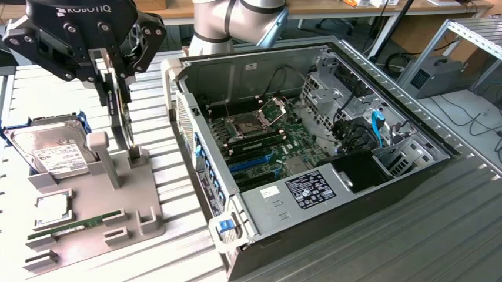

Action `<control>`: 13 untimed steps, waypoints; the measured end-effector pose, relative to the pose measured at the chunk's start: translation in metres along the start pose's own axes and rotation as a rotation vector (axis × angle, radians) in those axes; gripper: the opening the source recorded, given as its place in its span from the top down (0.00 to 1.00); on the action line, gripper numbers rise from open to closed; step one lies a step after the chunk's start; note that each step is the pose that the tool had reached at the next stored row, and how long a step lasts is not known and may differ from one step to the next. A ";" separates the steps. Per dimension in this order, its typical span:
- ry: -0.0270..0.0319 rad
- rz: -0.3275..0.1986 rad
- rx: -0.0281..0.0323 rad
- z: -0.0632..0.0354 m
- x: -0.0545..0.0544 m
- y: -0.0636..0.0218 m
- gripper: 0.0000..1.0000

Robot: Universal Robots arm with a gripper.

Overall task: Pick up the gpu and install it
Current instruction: 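Pick up the gpu and move the gpu toward the slot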

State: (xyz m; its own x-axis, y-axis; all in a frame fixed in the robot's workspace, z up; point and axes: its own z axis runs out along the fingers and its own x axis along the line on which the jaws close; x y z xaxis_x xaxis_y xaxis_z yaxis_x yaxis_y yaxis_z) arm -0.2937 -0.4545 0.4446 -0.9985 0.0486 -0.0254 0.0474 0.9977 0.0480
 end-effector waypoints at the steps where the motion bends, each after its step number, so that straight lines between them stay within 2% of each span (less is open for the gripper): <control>1: -0.0001 0.000 -0.0001 0.0000 0.000 0.0000 0.73; 5: 0.0000 0.000 0.0000 0.0001 -0.005 0.0002 0.73; 13: 0.0001 0.000 0.0000 0.0013 -0.047 0.0024 0.73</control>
State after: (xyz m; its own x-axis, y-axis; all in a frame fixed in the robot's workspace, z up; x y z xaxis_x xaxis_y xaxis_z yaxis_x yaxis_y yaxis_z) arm -0.2467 -0.4543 0.4447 -0.9985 0.0486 -0.0253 0.0474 0.9977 0.0480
